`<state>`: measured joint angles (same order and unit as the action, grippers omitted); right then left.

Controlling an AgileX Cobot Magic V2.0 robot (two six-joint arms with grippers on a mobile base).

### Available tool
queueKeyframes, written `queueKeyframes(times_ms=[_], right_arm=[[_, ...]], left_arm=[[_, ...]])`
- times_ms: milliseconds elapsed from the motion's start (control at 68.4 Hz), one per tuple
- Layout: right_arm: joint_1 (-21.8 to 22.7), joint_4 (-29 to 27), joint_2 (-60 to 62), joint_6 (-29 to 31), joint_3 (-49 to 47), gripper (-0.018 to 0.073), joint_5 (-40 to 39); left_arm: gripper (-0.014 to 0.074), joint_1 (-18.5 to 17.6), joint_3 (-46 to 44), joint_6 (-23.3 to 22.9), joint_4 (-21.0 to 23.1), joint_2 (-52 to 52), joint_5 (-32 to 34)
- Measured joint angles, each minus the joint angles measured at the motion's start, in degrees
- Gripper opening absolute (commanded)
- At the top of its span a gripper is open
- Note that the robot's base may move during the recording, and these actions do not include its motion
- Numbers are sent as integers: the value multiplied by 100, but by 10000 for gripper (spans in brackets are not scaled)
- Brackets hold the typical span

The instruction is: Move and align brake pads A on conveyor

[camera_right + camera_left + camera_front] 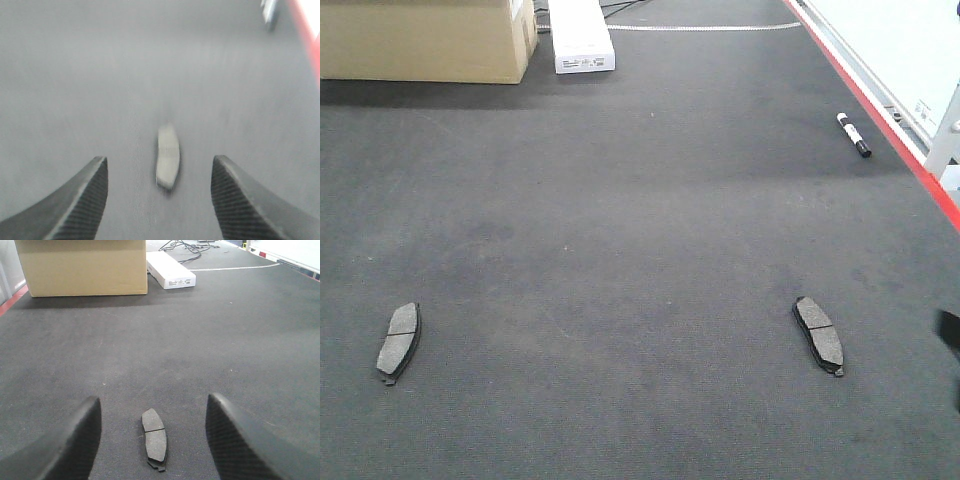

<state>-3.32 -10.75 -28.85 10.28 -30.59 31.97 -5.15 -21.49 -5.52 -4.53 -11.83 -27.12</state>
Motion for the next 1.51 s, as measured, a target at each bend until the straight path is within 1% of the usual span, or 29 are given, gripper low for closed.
queueKeyframes(times_ms=[73,176,278,351,439,600,1507], right_arm=[[0,-7,869,-15,273,423,0],[0,-9,1753,-88,561,423,75],[0,-9,2147,-96,817,423,222],[0,-9,2171,-26,999,423,198],[0,-9,2171,-2,1143,423,-12],[0,-9,2171,-2,1151,423,-233],[0,-9,2171,-12,1151,423,-250]], left_arm=[[429,0,0,0,0,0,0],[429,0,0,0,0,0,0],[429,0,0,0,0,0,0],[429,0,0,0,0,0,0],[429,0,0,0,0,0,0],[429,0,0,0,0,0,0],[429,0,0,0,0,0,0]])
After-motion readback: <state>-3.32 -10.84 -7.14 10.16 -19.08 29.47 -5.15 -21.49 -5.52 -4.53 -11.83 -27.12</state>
